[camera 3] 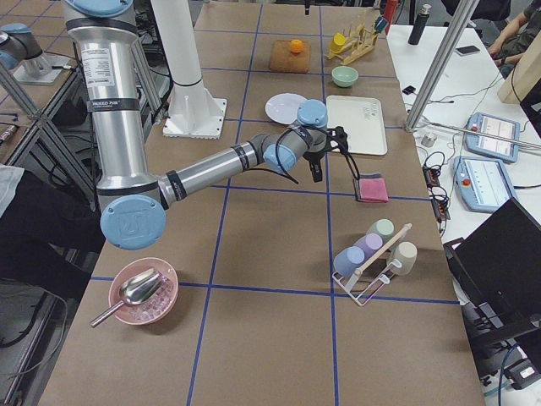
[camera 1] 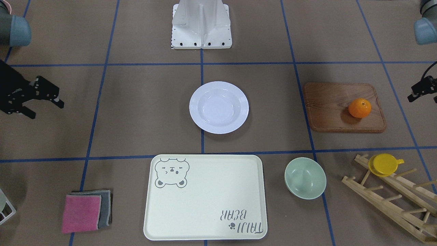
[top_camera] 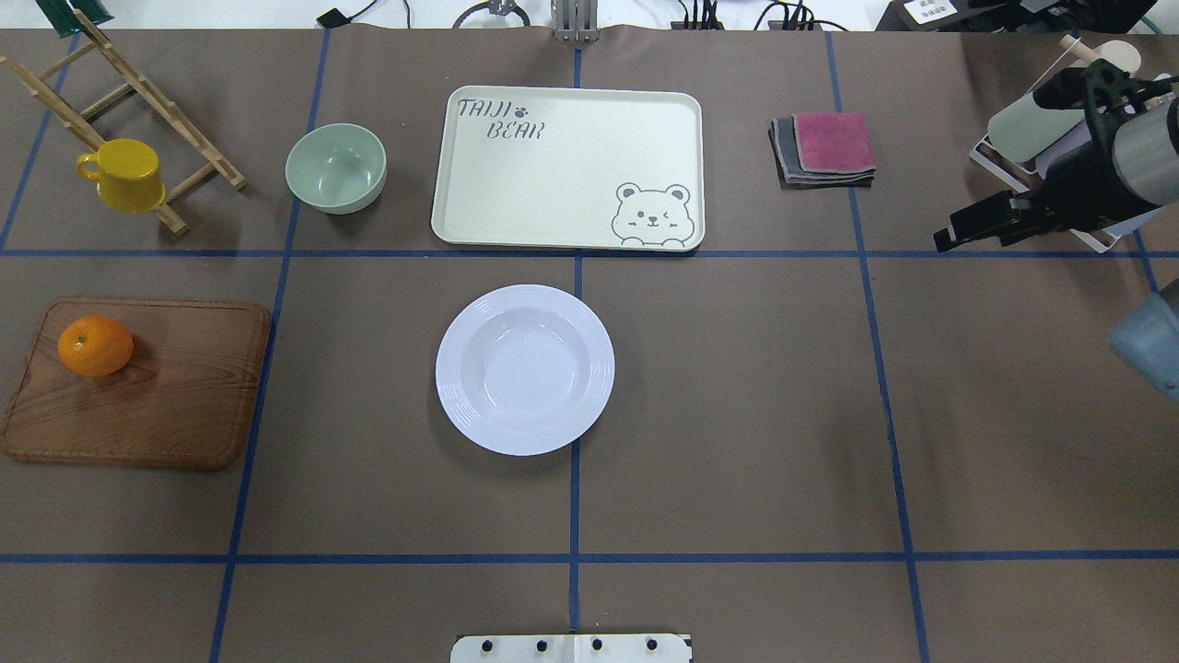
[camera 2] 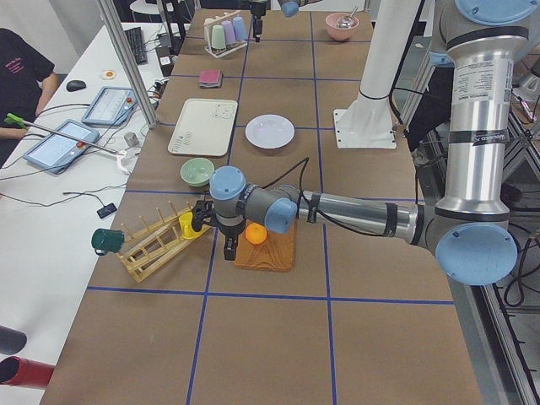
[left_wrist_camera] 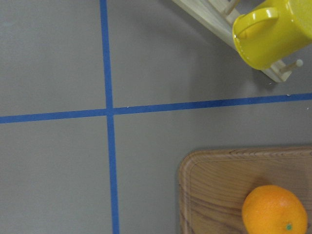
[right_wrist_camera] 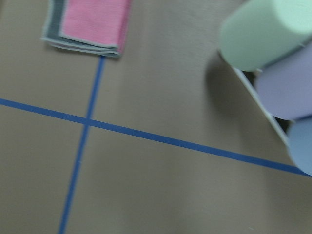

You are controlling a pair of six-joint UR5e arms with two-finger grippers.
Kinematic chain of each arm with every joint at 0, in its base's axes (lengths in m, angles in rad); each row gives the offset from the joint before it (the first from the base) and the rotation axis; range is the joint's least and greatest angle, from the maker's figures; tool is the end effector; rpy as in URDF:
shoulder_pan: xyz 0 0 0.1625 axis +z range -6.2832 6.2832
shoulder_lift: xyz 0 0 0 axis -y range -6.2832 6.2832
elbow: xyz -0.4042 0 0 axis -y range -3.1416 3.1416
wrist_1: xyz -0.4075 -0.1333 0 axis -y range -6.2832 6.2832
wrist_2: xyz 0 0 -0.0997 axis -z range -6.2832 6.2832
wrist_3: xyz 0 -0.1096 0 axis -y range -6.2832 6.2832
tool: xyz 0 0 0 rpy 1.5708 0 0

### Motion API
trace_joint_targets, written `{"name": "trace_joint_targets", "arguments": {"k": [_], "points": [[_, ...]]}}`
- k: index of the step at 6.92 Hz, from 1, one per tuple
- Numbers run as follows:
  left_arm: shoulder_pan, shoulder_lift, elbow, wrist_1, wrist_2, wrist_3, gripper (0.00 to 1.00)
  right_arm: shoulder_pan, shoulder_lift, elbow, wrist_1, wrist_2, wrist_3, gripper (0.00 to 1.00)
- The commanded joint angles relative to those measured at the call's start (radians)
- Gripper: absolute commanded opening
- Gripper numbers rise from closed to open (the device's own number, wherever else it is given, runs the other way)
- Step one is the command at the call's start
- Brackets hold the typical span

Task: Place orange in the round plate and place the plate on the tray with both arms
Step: 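Move the left gripper down to the orange while the right gripper approaches the white plate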

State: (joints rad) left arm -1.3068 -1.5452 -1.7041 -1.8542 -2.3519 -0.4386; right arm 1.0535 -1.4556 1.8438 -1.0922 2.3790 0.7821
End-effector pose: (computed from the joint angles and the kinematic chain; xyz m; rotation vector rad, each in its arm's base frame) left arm 0.0806 -0.5134 0.5567 0.0829 0.8506 -0.0111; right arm -0.2230 -0.5012 0.3828 0.1930 -1.0910 -0.1128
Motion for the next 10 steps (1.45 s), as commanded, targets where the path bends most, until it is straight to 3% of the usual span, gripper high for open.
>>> {"name": "trace_joint_targets", "arguments": {"k": [1, 2, 5, 10], "points": [[0.136, 0.004, 0.001, -0.159, 0.049, -0.264, 0.98, -0.065, 0.027, -0.003, 0.145, 0.095, 0.219, 1.00], [0.191, 0.007, 0.001, -0.213, 0.092, -0.355, 0.98, -0.117, 0.029, -0.008, 0.232, 0.088, 0.300, 1.00], [0.286, 0.002, 0.012, -0.221, 0.166, -0.425, 0.98, -0.188, 0.150, -0.050, 0.401, 0.048, 0.659, 1.00], [0.307, 0.002, 0.107, -0.301, 0.164, -0.434, 0.98, -0.220, 0.152, -0.061, 0.451, 0.020, 0.672, 1.00]]}}
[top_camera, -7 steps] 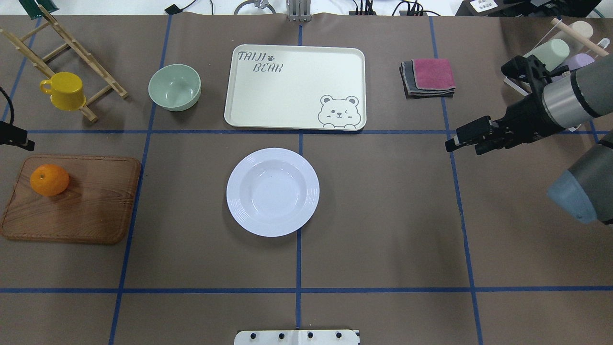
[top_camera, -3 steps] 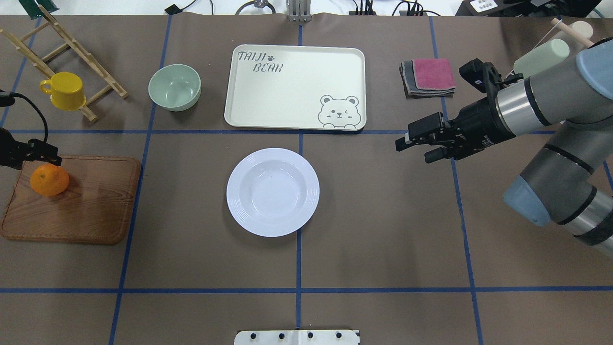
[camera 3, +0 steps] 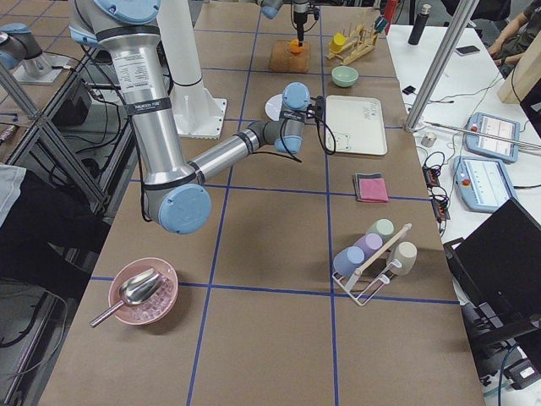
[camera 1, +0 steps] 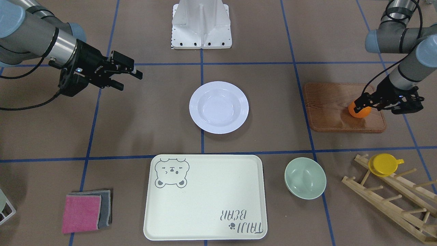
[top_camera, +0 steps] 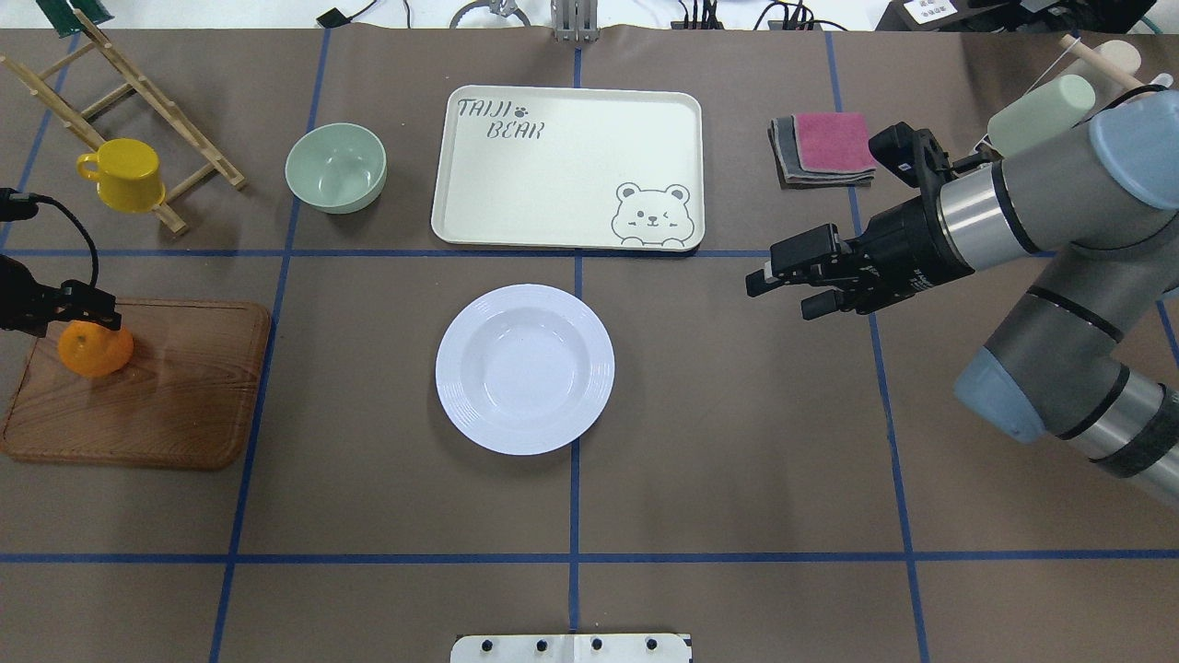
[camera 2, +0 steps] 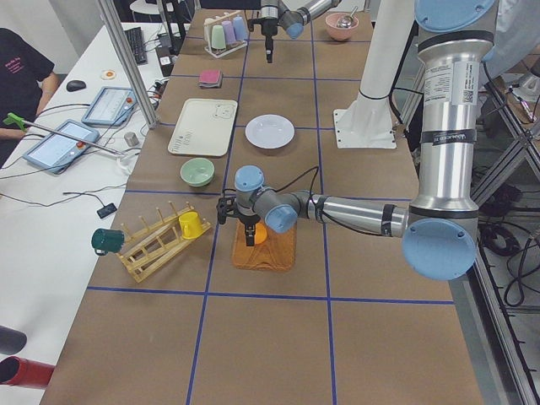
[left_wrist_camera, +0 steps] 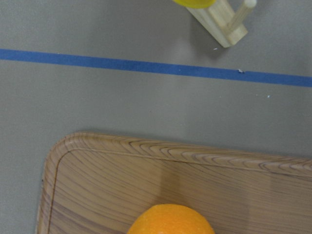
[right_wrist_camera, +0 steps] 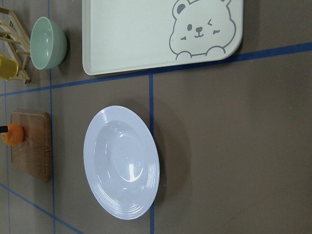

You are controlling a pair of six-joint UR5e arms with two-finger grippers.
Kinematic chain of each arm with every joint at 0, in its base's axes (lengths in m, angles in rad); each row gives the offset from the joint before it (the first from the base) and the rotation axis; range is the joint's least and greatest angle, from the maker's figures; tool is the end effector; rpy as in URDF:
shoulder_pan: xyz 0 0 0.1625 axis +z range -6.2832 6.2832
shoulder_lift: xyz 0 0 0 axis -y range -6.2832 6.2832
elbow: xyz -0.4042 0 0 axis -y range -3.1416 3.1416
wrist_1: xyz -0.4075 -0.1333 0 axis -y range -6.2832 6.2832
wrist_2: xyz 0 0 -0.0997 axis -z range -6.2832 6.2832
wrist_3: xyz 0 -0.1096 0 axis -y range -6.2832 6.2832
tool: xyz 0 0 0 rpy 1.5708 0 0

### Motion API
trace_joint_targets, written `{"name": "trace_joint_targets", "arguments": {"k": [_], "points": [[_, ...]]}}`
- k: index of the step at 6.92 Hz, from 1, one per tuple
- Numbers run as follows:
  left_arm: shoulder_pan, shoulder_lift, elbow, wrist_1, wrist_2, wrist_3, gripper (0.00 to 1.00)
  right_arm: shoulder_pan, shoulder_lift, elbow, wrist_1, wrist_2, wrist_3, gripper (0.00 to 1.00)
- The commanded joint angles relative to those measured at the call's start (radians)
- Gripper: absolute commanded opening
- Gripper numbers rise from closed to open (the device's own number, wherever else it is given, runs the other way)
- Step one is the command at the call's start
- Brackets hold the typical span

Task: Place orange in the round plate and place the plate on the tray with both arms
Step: 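Grasp the orange with the left gripper and lift it off the wooden tray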

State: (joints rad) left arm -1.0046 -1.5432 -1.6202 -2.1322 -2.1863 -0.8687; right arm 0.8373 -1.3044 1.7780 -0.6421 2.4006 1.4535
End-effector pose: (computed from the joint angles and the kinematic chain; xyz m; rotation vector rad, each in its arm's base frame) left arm 0.2245 -0.4838 0.5774 0.0323 0.8207 -0.1059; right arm -0.3351 -0.4501 0.2807 -0.0052 -1.4573 0.0065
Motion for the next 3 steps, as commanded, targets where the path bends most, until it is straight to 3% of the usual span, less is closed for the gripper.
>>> {"name": "trace_joint_targets", "arguments": {"k": [1, 3], "points": [[0.009, -0.002, 0.023, -0.025, -0.003, -0.034, 0.98, -0.006, 0.000, 0.004, 0.002, -0.001, 0.001, 1.00], [0.027, 0.000, 0.022, -0.048, -0.006, -0.056, 0.98, -0.007, 0.000, 0.004, 0.002, -0.001, -0.001, 1.00]]}}
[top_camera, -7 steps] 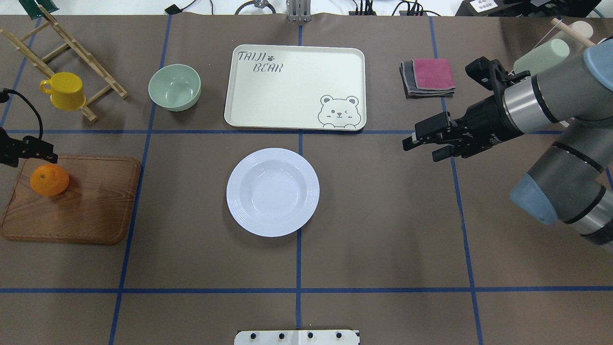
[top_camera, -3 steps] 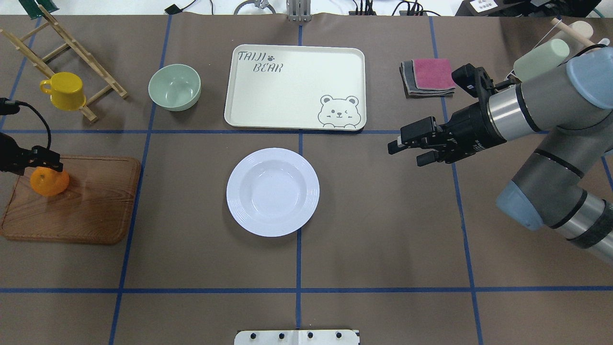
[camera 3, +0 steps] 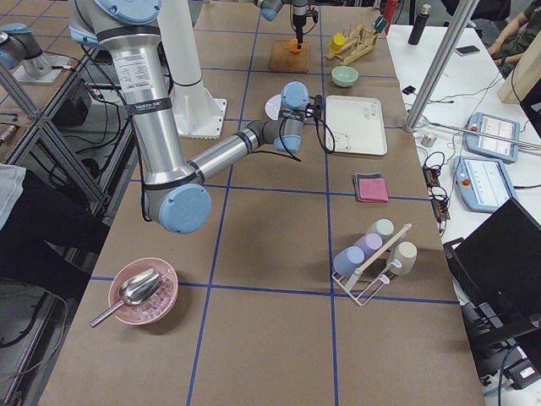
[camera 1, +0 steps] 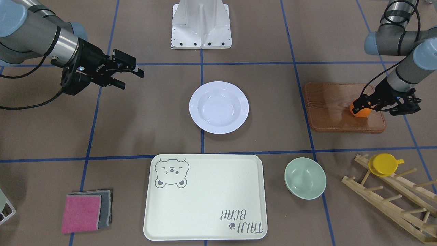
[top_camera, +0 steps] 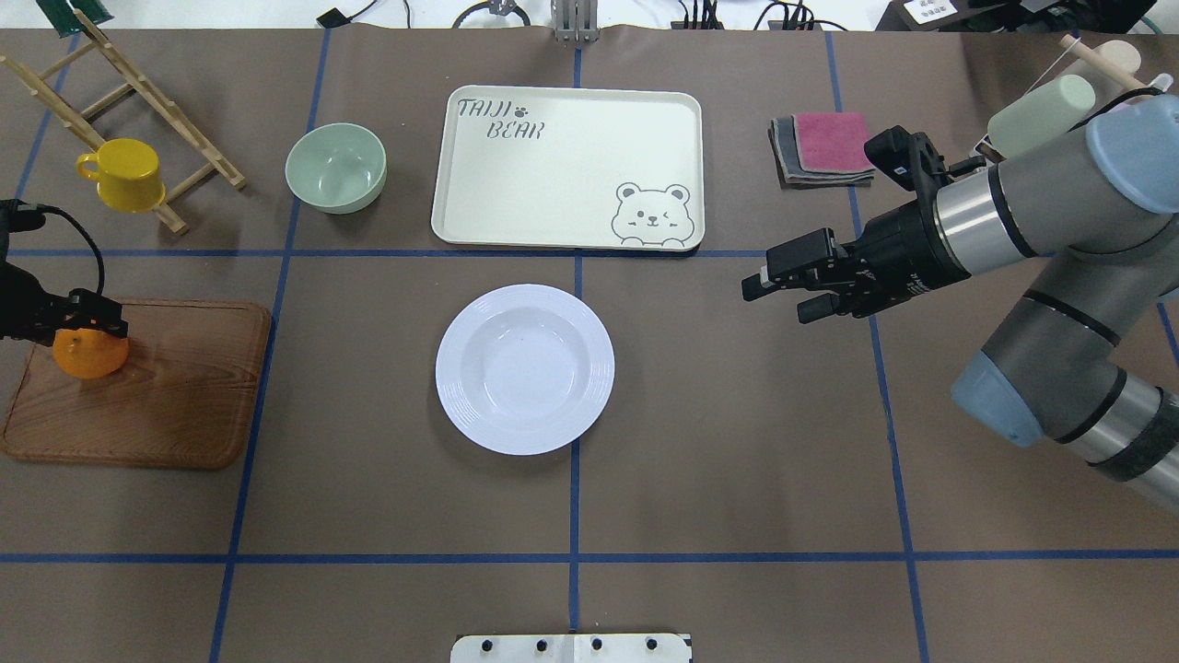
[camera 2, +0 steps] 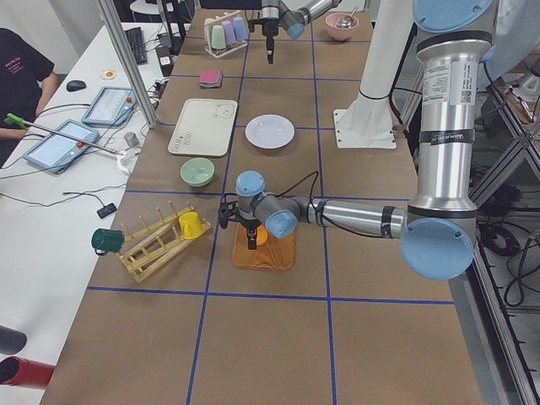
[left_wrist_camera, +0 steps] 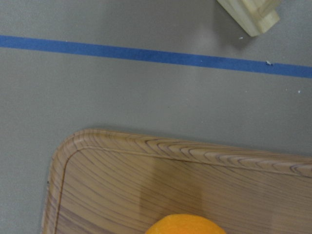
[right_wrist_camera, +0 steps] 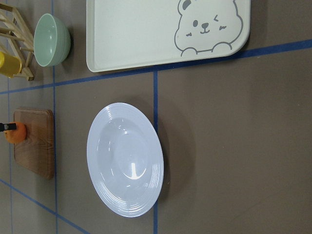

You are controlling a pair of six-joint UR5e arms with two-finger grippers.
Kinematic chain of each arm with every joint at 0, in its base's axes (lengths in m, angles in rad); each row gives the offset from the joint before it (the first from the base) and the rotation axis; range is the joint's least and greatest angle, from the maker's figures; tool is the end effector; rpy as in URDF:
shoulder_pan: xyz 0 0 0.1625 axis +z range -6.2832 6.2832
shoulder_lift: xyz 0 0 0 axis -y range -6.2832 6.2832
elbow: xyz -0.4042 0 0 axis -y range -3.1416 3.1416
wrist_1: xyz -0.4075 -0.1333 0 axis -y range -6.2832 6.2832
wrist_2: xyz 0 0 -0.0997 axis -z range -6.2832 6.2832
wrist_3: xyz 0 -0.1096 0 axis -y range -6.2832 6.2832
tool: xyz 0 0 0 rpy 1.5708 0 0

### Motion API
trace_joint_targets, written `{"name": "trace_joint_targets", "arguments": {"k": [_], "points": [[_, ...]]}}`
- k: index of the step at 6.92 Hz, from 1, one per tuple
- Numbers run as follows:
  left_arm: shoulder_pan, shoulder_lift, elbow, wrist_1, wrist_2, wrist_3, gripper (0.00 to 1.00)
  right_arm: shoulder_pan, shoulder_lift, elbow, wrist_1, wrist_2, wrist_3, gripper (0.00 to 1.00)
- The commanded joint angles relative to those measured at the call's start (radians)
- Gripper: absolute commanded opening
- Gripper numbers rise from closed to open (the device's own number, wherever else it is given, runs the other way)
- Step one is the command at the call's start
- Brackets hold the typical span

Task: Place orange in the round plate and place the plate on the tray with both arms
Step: 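Grasp the orange with the left gripper and lift it off the wooden tray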

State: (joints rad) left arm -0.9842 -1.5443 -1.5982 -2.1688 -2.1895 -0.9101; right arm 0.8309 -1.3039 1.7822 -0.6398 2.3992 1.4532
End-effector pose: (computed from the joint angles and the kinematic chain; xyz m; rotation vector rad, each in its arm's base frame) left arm 0.2350 -0.4796 0.5837 0.0165 0.8331 -0.1194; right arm -0.3371 -0.4472 0.2783 -0.0043 -1.4619 -0.0017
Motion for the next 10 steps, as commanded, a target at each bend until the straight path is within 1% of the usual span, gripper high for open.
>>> {"name": "trace_joint_targets", "arguments": {"k": [1, 3, 4, 5, 6, 7, 8, 9, 10], "points": [[0.010, 0.009, 0.000, -0.014, -0.003, -0.015, 0.97, -0.001, 0.000, 0.000, 0.000, 0.000, -0.001, 1.00], [0.030, 0.012, 0.001, -0.026, -0.004, -0.035, 0.84, -0.003, 0.002, -0.006, 0.000, 0.000, -0.001, 1.00], [0.045, 0.012, 0.000, -0.026, 0.000, -0.047, 0.79, -0.010, 0.002, -0.020, 0.031, -0.002, -0.001, 1.00], [0.045, 0.001, -0.011, -0.022, -0.009, -0.049, 0.79, -0.018, 0.003, -0.049, 0.082, -0.024, -0.001, 1.00], [0.045, -0.008, -0.053, 0.016, -0.019, -0.059, 0.79, -0.035, 0.018, -0.062, 0.104, -0.075, 0.019, 1.00], [0.045, -0.061, -0.143, 0.159, -0.044, -0.085, 0.79, -0.077, 0.050, -0.063, 0.108, -0.153, 0.070, 1.00], [0.048, -0.136, -0.216, 0.294, -0.041, -0.140, 0.79, -0.161, 0.064, -0.066, 0.161, -0.290, 0.094, 1.00], [0.099, -0.220, -0.224, 0.341, -0.030, -0.236, 0.79, -0.233, 0.067, -0.108, 0.277, -0.430, 0.148, 1.00], [0.175, -0.309, -0.215, 0.368, -0.024, -0.334, 0.79, -0.254, 0.083, -0.174, 0.370, -0.466, 0.170, 1.00]]}}
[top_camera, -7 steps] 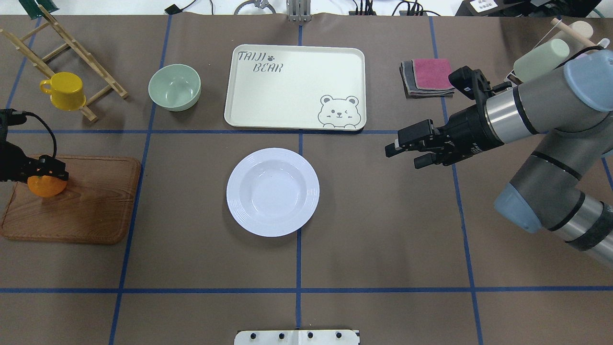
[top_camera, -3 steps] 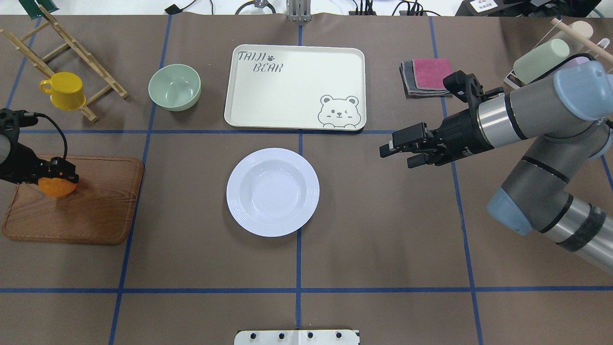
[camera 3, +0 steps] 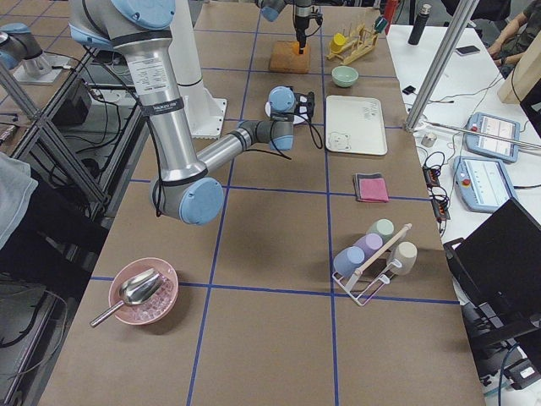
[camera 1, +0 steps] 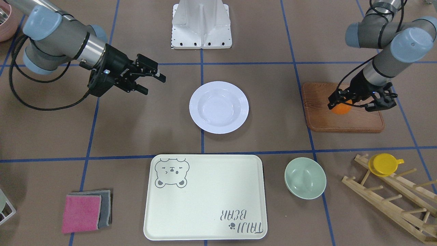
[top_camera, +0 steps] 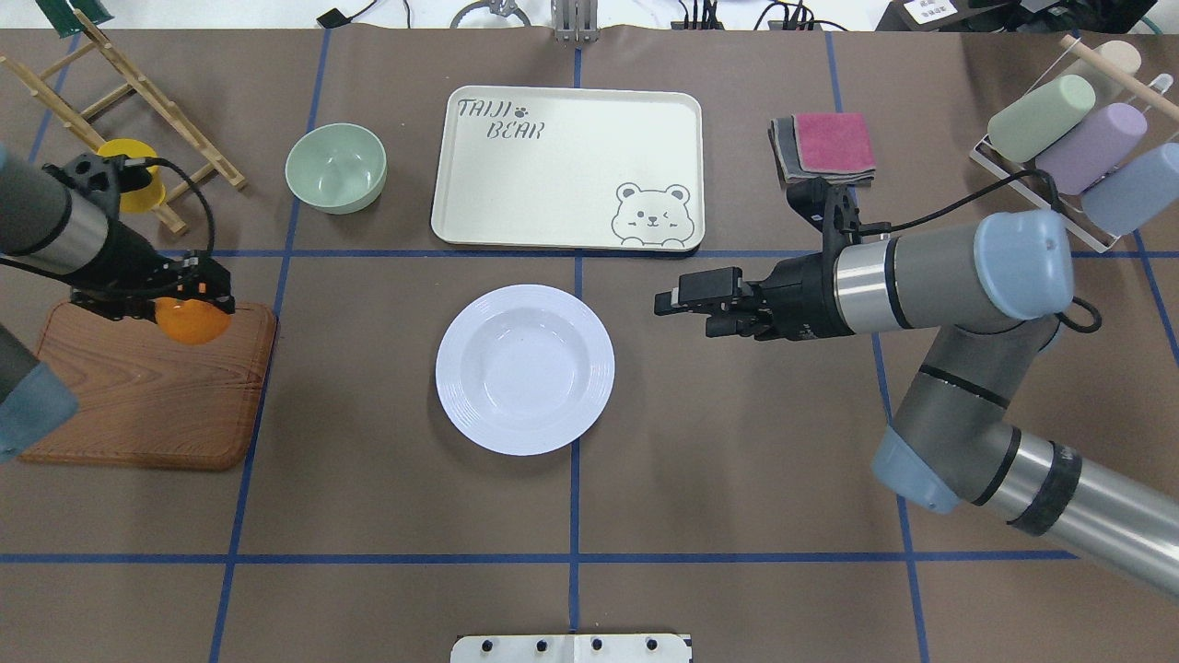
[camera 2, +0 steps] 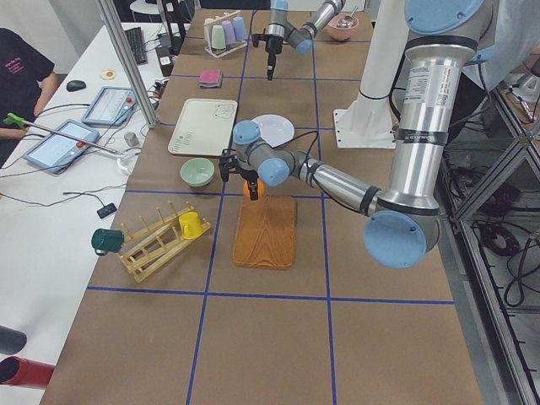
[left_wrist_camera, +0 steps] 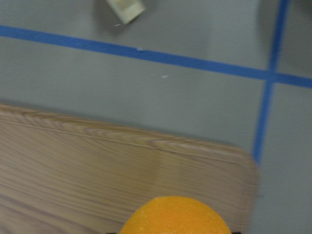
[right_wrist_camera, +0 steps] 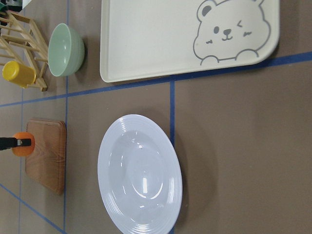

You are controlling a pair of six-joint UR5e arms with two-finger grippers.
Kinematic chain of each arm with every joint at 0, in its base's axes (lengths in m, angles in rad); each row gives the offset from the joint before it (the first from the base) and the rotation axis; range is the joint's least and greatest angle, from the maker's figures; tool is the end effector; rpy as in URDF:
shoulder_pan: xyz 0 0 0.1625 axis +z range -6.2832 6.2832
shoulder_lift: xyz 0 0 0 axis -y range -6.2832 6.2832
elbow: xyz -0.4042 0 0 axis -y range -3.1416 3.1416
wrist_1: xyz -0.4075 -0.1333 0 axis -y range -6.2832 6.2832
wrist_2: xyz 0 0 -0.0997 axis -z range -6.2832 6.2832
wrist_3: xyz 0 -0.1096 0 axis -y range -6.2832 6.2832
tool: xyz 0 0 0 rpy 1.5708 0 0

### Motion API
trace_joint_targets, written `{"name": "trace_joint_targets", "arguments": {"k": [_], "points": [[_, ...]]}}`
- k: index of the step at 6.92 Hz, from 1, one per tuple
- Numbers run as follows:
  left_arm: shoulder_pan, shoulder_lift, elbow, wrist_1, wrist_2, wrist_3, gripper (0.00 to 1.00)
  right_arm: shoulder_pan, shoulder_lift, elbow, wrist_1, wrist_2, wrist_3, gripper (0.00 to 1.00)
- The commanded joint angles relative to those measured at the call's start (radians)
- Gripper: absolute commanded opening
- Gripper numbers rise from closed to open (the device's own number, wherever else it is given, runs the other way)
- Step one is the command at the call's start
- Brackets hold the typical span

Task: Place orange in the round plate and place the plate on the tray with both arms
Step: 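Grasp the orange with the left gripper and lift it off the wooden tray, then lower the orange onto the white plate and open the left gripper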

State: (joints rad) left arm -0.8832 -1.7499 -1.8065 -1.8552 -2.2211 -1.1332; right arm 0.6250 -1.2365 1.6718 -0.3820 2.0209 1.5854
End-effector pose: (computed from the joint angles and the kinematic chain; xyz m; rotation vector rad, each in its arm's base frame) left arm 0.3147 -0.4887 0.3986 -0.0787 0.9139 -0.1868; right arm -0.4327 -0.4178 0.2677 0.1480 -1.6135 0.1278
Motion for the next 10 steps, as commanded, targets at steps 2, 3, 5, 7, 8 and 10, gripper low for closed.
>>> {"name": "trace_joint_targets", "arguments": {"k": [2, 3, 5, 7, 8, 10], "points": [[0.189, -0.279, 0.013, 0.187, 0.125, -0.213, 0.79, -0.073, 0.026, -0.148, 0.192, -0.158, 0.039, 1.00], [0.235, -0.359, 0.072, 0.185, 0.153, -0.280, 0.79, -0.091, 0.060, -0.177, 0.190, -0.184, 0.054, 1.00], [0.308, -0.451, 0.162, 0.168, 0.202, -0.319, 0.79, -0.100, 0.071, -0.205, 0.186, -0.191, 0.067, 1.00], [0.332, -0.467, 0.254, 0.017, 0.207, -0.361, 0.80, -0.111, 0.075, -0.219, 0.169, -0.189, 0.070, 1.00], [0.332, -0.465, 0.253, 0.007, 0.207, -0.362, 0.89, -0.114, 0.089, -0.221, 0.151, -0.189, 0.071, 1.00], [0.304, -0.450, 0.189, 0.017, 0.204, -0.358, 0.98, -0.140, 0.094, -0.231, 0.124, -0.189, 0.071, 1.00]]}}
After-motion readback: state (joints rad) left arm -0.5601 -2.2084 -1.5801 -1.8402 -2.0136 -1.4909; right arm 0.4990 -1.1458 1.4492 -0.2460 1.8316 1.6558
